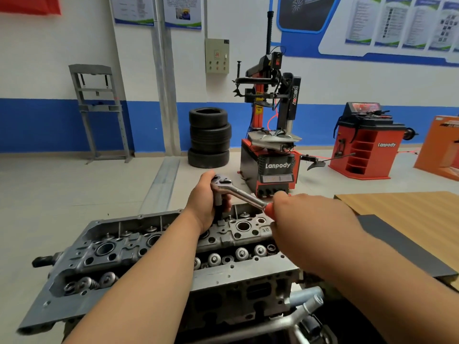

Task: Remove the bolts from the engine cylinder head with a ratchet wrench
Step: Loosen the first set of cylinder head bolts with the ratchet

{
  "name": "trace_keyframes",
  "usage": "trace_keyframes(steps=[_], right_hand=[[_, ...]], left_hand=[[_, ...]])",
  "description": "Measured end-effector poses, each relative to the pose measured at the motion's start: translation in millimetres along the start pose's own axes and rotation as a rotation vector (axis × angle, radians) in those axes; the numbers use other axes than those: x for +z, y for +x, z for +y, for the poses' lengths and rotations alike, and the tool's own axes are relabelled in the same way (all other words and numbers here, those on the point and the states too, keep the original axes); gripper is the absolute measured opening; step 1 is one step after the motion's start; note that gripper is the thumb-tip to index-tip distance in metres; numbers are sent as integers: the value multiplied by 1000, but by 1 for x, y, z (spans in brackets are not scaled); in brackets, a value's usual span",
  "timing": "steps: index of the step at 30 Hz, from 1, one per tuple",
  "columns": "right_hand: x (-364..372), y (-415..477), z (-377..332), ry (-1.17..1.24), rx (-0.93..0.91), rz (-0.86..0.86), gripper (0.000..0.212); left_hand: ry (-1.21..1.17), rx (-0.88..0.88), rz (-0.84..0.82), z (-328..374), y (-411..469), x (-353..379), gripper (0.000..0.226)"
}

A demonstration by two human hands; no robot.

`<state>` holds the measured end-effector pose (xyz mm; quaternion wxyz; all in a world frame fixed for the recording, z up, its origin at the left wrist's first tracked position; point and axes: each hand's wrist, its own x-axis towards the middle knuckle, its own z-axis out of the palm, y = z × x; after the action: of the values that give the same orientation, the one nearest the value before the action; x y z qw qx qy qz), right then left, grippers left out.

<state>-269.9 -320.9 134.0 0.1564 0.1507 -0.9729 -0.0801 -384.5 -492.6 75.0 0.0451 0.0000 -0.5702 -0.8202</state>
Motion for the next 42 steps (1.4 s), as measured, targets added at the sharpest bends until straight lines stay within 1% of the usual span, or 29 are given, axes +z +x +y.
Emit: trace_keyframes(steps=[2, 4, 8, 12, 16, 19, 21, 23, 26, 29, 31, 33, 35, 37, 40, 42], right_hand=[[3, 2, 6, -34, 55, -28, 8], [6, 3, 1, -55, 72, -42, 13], [11, 4, -10, -42, 85, -8, 19], [16, 9, 3, -85, 19, 82, 15], [22, 28, 15, -86, -34, 157, 19], [31, 50, 42, -104, -102, 163, 17], [41, 75, 66, -144, -146, 155, 16], [54, 109, 78, -130, -124, 143, 13], [68, 173, 54, 12, -34, 61, 12], [73, 217, 16, 113, -51, 44, 15], [77, 228, 9, 127, -67, 39, 19], [79, 222, 16, 127, -27, 6, 20], [78, 204, 29, 118, 54, -17, 19], [76, 174, 42, 108, 118, 6, 21], [64, 106, 50, 83, 147, 69, 27], [57, 58, 42, -5, 144, 113, 29]], left_hand=[[43, 8, -2, -2, 1, 2, 59], [44, 24, 24, -5, 2, 2, 53], [60, 28, 38, -7, 5, -3, 50], [128, 13, 9, -8, 7, -1, 45], [133, -10, 33, -5, 9, 2, 37], [139, 19, 55, -6, 7, 5, 43], [166, 71, 38, -11, 6, 4, 44], [208, 112, 31, -16, 5, 2, 41], [229, 150, 30, -18, 8, 1, 40], [224, 166, 32, -18, 10, -1, 40], [233, 164, 25, -18, 10, -3, 40], [231, 151, 3, -18, 11, -2, 38], [224, 135, -25, -17, 11, -1, 36], [228, 140, -35, -16, 9, 2, 36], [215, 146, 13, -15, 5, 6, 45], [171, 140, 50, -16, 4, 8, 54]])
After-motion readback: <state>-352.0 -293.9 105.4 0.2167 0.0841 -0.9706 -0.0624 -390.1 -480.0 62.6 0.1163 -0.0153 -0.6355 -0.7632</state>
